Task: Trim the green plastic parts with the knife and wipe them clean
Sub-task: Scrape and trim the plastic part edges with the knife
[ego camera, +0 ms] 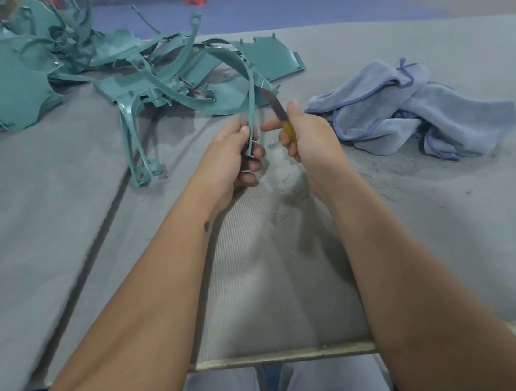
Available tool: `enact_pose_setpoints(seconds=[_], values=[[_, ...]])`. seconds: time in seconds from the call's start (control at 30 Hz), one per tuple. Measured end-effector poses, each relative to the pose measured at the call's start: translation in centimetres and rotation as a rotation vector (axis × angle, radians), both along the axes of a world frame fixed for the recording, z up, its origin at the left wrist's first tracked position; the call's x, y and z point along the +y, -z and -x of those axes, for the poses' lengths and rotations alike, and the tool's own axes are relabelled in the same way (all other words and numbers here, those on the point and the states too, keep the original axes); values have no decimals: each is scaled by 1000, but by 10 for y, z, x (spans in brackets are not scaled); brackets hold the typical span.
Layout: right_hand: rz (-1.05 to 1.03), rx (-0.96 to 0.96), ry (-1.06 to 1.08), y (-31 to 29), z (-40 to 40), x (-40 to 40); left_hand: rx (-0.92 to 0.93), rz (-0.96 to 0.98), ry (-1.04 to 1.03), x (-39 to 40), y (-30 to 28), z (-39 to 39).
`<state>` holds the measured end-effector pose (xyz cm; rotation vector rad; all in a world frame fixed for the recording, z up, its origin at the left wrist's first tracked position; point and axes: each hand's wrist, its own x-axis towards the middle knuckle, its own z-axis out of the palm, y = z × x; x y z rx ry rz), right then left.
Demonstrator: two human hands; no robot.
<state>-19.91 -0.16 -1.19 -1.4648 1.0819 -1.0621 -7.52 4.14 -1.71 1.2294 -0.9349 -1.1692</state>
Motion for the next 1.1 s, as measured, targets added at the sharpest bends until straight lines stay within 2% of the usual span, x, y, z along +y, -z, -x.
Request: enact_pose_setpoints(seconds=[0.1, 0.23, 0.4, 0.5, 0.73, 0.9, 1.1], values=[[31, 56, -27, 1, -2, 3, 7, 5, -23, -1, 1, -1], [30, 8, -114, 1, -2, 7, 120, 27, 16, -3, 1, -4], [-23, -17, -229, -2, -1, 7, -77, 138, 73, -1, 5, -9], [-58, 24, -308, -2, -1, 7, -86, 153, 101, 1, 5, -12], [-92, 23, -318, -1, 2, 6, -100, 159, 120, 1, 5, -12], [-91, 20, -337, 1, 6, 4, -40, 183, 144, 0, 8, -11], [-129, 9, -291, 7, 6, -1, -144, 145, 184, -4, 15, -13]])
